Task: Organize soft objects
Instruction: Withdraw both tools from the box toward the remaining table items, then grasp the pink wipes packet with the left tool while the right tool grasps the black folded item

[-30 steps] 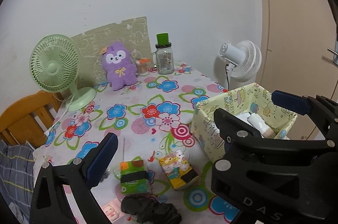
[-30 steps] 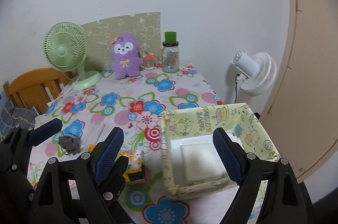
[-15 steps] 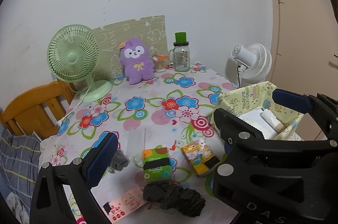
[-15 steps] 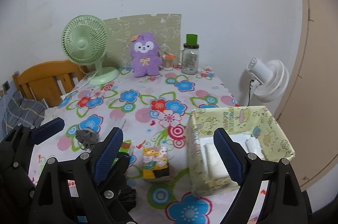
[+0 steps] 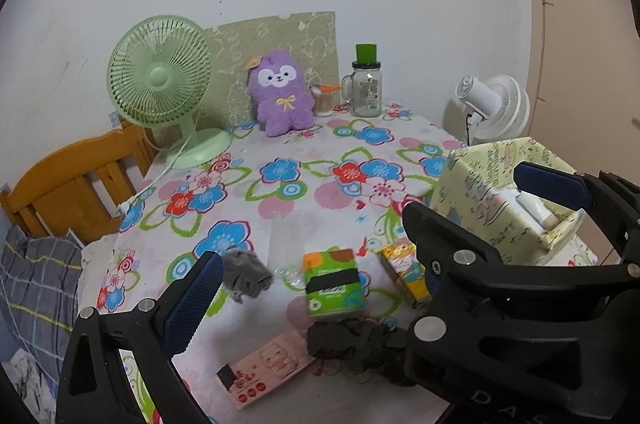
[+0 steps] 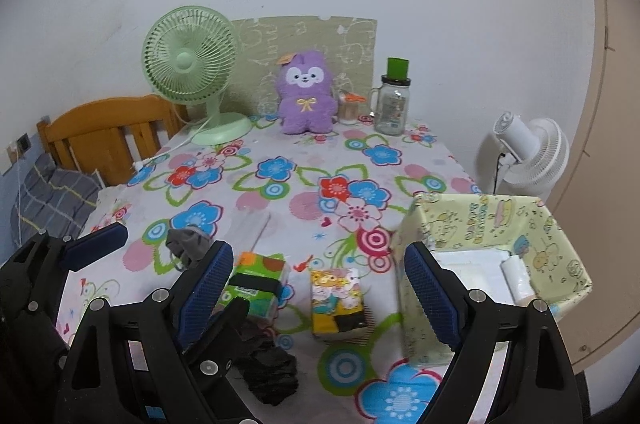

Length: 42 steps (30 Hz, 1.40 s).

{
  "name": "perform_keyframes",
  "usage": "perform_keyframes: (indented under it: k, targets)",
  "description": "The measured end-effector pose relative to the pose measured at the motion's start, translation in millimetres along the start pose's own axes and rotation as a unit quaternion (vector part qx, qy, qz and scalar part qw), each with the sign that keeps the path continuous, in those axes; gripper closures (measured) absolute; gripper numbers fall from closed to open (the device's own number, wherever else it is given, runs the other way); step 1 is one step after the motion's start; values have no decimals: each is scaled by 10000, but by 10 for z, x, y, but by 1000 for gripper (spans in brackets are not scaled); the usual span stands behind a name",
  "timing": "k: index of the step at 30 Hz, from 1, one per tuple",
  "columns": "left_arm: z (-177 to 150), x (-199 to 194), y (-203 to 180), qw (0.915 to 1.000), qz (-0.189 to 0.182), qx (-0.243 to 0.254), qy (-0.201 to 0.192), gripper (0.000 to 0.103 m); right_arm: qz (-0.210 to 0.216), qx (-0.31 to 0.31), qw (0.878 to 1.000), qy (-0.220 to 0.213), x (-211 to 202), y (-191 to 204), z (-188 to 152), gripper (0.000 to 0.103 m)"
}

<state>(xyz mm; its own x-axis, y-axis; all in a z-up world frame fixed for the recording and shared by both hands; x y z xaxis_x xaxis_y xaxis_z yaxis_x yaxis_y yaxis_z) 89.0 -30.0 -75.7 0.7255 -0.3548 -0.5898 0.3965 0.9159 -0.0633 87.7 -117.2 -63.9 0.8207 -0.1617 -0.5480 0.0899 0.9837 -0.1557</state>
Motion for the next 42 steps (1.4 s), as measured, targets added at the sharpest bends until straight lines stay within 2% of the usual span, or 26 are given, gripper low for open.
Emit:
perform_keyframes:
  k: [13, 24, 35, 38, 42]
  targets:
    - [-322, 131, 342, 9994, -2, -197, 284, 1, 199, -122, 9996, 164, 211, 336, -259, 13]
    - [-719, 337, 487, 9963, -94, -375, 772, 1, 335, -150, 9976, 591, 467, 463, -551, 13]
    - [-870, 477, 536, 9933, -175, -548, 1006, 1, 297, -330, 9948, 914, 607, 557, -744, 14]
    - [-891, 492, 551, 9927, -189, -597, 1033, 1, 363, -346, 9930, 1067, 676, 593, -788, 20]
    - [-923, 523, 541, 9918, -201, -607, 1108, 2, 410, -387, 9924, 1098, 694, 629, -811, 24]
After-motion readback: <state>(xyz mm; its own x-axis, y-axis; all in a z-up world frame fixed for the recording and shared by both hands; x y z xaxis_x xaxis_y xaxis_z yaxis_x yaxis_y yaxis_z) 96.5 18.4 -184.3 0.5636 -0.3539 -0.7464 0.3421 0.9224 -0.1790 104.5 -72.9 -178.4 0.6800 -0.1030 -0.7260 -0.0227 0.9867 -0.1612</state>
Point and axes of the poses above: each gripper's, at about its wrist camera, not at the fingertips, and x roughly the way its jaws point, y to its left, z to its top, the point moved 4 cm from there along x, roughly the way its jaws point, and after that the axes turned 13 degrees about -z, right-handed, at the moved point
